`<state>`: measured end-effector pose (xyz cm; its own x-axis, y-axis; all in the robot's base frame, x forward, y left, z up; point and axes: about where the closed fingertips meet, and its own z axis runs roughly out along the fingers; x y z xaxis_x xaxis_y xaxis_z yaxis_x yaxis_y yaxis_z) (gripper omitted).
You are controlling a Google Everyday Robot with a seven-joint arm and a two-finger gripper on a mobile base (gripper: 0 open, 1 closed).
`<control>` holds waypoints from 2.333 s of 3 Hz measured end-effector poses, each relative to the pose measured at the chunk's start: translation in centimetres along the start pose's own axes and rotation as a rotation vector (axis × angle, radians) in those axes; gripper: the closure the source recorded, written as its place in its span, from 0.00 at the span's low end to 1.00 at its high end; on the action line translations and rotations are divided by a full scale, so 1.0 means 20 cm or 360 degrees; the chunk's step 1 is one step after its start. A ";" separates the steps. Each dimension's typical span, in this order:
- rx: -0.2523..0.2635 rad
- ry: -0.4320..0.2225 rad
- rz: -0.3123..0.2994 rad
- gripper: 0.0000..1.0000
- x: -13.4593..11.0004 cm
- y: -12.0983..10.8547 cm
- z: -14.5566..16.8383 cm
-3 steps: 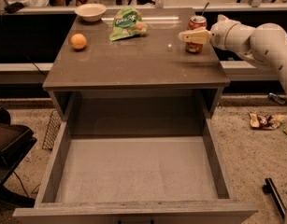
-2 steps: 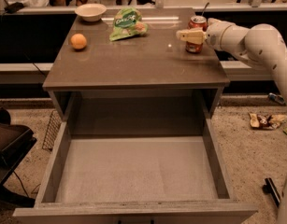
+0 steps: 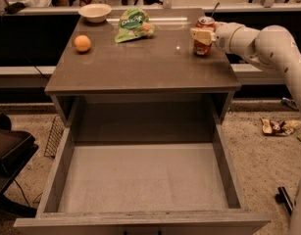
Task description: Move coke can near orange
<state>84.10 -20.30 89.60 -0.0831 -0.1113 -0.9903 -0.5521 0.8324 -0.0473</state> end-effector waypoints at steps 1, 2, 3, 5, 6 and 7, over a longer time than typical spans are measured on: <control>-0.0007 0.0001 0.0001 0.88 0.00 0.01 0.01; -0.0024 0.0001 -0.0019 1.00 -0.03 0.03 0.02; -0.0103 -0.0021 -0.0069 1.00 -0.17 0.13 0.03; -0.0332 -0.0102 -0.0029 1.00 -0.46 0.60 -0.05; -0.0474 -0.0147 0.0035 1.00 -0.49 0.86 -0.05; -0.0655 -0.0149 0.0078 1.00 -0.46 1.12 0.05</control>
Offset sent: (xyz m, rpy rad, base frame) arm 0.0019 0.0125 0.0263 -0.0473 -0.0278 0.0475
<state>73.36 -0.12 97.48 -0.0524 -0.0112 -0.9986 -0.8363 0.5470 0.0378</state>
